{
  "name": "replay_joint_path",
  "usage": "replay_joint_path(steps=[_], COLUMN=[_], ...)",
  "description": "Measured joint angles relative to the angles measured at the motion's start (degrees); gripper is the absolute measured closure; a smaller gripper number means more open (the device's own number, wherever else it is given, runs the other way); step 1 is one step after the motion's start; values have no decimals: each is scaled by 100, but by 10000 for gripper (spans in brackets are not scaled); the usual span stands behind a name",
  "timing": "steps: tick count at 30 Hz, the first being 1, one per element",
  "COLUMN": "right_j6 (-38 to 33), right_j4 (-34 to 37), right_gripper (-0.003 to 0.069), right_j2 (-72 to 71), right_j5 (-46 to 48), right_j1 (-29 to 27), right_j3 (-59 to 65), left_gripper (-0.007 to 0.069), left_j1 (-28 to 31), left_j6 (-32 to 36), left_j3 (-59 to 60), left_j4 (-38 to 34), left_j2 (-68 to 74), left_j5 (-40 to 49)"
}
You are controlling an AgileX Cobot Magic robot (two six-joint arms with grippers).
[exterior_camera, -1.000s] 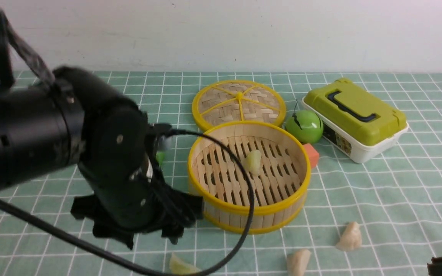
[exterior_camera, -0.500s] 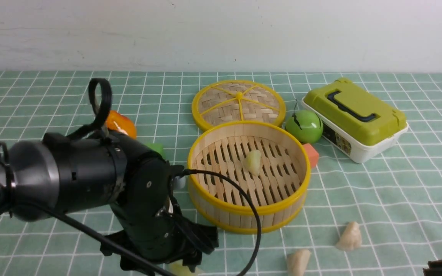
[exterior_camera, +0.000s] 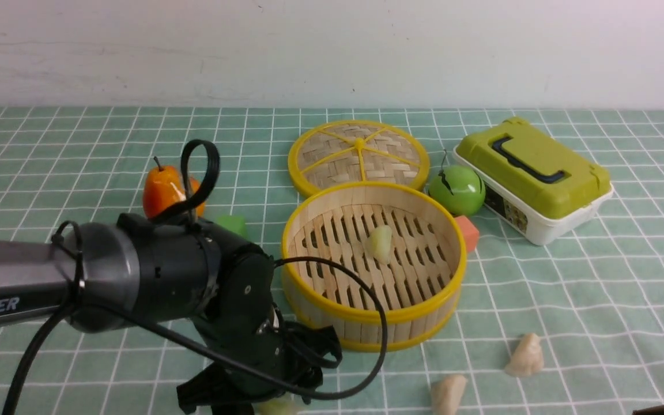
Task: Put the dumplings into the steamer on the table with the blue tablecloth.
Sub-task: 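Reach for and grasp a dumpling on the table with the left gripper, then place the dumpling into the bamboo steamer basket with the left gripper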
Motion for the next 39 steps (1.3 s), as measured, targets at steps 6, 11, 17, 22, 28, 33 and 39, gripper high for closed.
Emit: replay_joint_path(steps=[6, 11, 17, 22, 28, 33, 39], right_j6=[-46, -39, 98, 173, 195, 527, 856], right_j4=[-464, -630, -713, -797, -802, -802, -870], right_gripper=[595, 594, 592, 584, 580, 575, 571], right_j2=[0, 0, 0, 0, 0, 0, 0], right_j5=[0, 85, 153, 154, 30, 3, 95], right_j1=[588, 715, 715, 715, 715, 715, 715], right_j3=[0, 0, 0, 0, 0, 0, 0], left_gripper=[350, 451, 451, 451, 451, 451, 451], left_j1=[0, 0, 0, 0, 0, 0, 0], left_j6=[-6, 5, 64, 410, 1571, 2196, 2382], left_j3=[-18, -31, -150, -575, -2139, -3853, -5533], left_j4=[-49, 116, 878, 1264, 1082, 1109, 1309], left_j2=[109, 69, -494, -965, -678, 534, 2104], left_j5=[73, 102, 537, 1195, 1641, 2190, 2629])
